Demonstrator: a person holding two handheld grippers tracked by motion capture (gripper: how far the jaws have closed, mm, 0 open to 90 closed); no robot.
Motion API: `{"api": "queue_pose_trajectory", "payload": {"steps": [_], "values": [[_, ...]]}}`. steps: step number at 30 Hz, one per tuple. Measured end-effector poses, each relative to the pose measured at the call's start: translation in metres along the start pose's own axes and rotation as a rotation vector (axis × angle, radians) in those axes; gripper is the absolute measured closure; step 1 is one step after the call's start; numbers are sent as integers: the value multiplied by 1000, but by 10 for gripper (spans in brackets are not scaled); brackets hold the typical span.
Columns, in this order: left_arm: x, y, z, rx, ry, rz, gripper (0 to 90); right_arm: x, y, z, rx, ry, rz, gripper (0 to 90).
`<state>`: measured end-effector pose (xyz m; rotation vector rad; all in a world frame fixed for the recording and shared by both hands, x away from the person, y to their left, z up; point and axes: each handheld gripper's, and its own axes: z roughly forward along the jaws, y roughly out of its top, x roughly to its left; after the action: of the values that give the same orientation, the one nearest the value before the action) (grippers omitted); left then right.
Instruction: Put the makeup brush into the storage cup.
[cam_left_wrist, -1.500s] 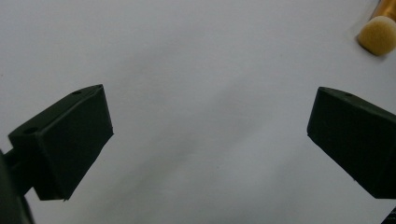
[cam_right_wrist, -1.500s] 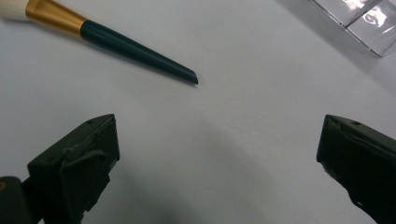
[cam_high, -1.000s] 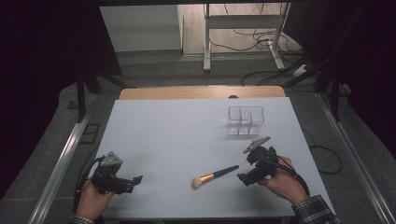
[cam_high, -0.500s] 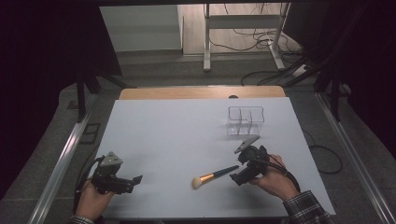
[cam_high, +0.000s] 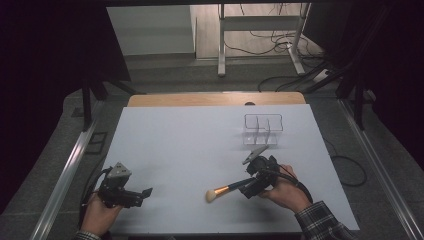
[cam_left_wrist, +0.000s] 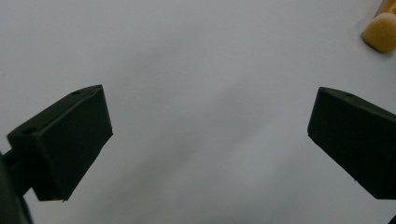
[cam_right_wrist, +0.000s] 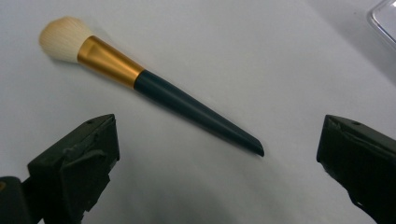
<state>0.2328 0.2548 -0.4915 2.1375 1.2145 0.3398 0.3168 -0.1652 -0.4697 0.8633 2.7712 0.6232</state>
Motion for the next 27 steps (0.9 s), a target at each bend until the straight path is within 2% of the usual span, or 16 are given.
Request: {"api": "queue_pose_trajectory", "payload": {"steps": [11, 27], "values": [[0, 0, 0, 1, -1, -1, 4, 10, 12, 11, 5, 28, -42, 0], [0, 0, 1, 6, -4, 0, 4, 20, 26, 22, 19, 59, -69, 0]]}}
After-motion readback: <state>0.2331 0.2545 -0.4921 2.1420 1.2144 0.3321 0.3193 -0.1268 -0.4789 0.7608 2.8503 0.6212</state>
